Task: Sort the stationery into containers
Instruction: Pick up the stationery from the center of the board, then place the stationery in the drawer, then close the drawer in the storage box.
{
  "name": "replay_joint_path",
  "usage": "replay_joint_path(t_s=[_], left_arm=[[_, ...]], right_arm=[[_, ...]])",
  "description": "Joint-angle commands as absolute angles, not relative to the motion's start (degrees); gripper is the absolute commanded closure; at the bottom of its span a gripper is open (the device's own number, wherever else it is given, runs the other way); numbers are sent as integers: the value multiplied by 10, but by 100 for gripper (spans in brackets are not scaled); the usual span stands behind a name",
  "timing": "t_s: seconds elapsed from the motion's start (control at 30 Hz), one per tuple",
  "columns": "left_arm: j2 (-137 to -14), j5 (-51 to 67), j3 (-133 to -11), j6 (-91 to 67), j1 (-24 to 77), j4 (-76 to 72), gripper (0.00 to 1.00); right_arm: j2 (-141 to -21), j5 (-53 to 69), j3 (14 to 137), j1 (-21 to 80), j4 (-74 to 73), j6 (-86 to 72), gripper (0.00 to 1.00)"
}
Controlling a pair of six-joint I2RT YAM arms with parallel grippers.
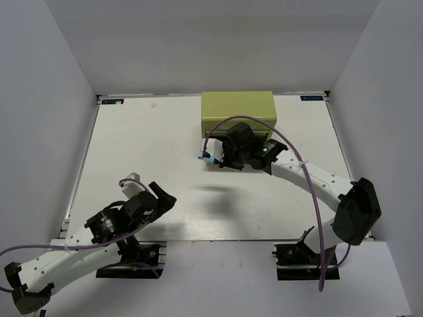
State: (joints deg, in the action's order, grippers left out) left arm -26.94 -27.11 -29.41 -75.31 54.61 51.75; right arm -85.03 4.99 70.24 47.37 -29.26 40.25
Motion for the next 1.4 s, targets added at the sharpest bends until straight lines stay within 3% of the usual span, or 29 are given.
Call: replay_joint_path(t_s=[0.0,0.33,0.37,0.5,0.63,0.73,0.8,0.83,0.87,1.03,1.17,1.27,1.37], left_arm=[[-278,-284,-301,-749,547,494,6],[-278,-284,-301,-738,547,475,5],[-278,-284,-301,-738,547,475,5],[-278,-284,-301,-738,547,475,5],[-278,-284,-301,-738,547,475,5],[-278,-284,-301,-738,547,475,5],[-278,-284,-301,-738,547,475,5],[-278,-284,-301,-738,547,470,5],[-278,-284,-301,-733,547,470,5],[-288,-279,-295,-733,547,451,5],[-288,-273,-295,-728,547,451,5],[-288,-273,-295,-728,547,451,5],[-288,-273,-295,-728,547,451,5]], right_arm=[[-848,4,711,440,-280,463,100],[-903,-18,729,351,-243,539,97],[-906,-8,732,349,-243,546,95],[-928,-6,745,342,-255,548,66],[-946,-8,757,335,-249,538,57],[-943,16,771,332,-256,529,57],[-938,57,787,330,-273,526,72],[-936,75,797,330,-294,526,93],[-926,94,798,326,-317,530,100],[-921,302,787,330,-507,688,100],[-970,329,804,335,-591,755,100],[-996,314,808,335,-571,726,100],[-995,265,778,340,-448,659,100]])
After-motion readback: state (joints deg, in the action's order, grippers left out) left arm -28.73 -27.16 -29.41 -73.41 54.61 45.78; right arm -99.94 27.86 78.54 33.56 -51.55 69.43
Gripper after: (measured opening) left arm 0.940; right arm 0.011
